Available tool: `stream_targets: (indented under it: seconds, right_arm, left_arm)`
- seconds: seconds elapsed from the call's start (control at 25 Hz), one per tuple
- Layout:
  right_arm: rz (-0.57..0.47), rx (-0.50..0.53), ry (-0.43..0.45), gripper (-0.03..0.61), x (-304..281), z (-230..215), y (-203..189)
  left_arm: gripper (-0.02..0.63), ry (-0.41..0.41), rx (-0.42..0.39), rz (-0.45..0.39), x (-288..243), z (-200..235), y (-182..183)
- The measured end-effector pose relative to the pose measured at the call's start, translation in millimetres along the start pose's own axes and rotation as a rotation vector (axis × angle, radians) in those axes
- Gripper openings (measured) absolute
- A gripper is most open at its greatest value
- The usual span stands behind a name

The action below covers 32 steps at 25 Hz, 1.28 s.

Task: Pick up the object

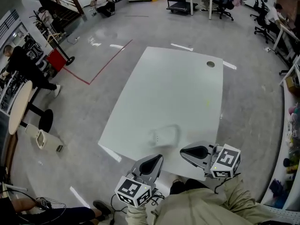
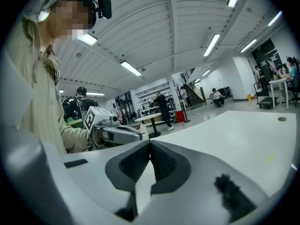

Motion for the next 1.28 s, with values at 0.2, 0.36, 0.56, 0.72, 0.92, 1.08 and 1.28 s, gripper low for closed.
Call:
stream_targets:
  seconds: [0.2,0.36,0.56,0.72,0.92,1.08,1.28]
  right_arm:
    - [0.036,-0.035,-0.010,0.002,-2.7,-23.6,-5.7]
    - [0.074,-0.061,0.004,0.002,-9.4,-38.8,-12.7]
    - [0.114,-0.066,0.022,0.002,-19.9,-53.5,-19.7]
    - [0.135,-0.072,0.037,0.002,-24.8,-60.3,-25.7]
    - [0.145,-0.084,0.054,0.002,-32.2,-66.5,-29.4]
    - [0.148,-0.092,0.058,0.002,-34.5,-72.5,-31.1]
    - [0.157,-0.103,0.062,0.002,-36.0,-79.8,-32.6]
  left_arm:
    - [0.006,0.032,0.037,0.027,-16.5,13.7,-0.8]
    - [0.006,0.050,0.075,0.054,-25.0,19.8,-5.3]
    - [0.006,0.107,0.123,0.091,-36.7,34.3,-13.0]
    - [0.006,0.158,0.151,0.113,-42.0,46.0,-18.6]
    - [0.011,0.291,0.171,0.121,-43.4,80.6,-16.6]
    - [0.226,0.396,0.218,0.210,-55.9,114.3,-29.8]
    - [0.279,0.432,0.275,0.357,-79.1,131.6,-59.8]
Point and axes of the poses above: the fingertips, and each gripper's own axes: x backward along the fingers, z to its left, y out of its top, the point moved 4 cm from there along x, backward along the fingers, and after that the axes turned 2 degrees about y, right-handed, at the moved point
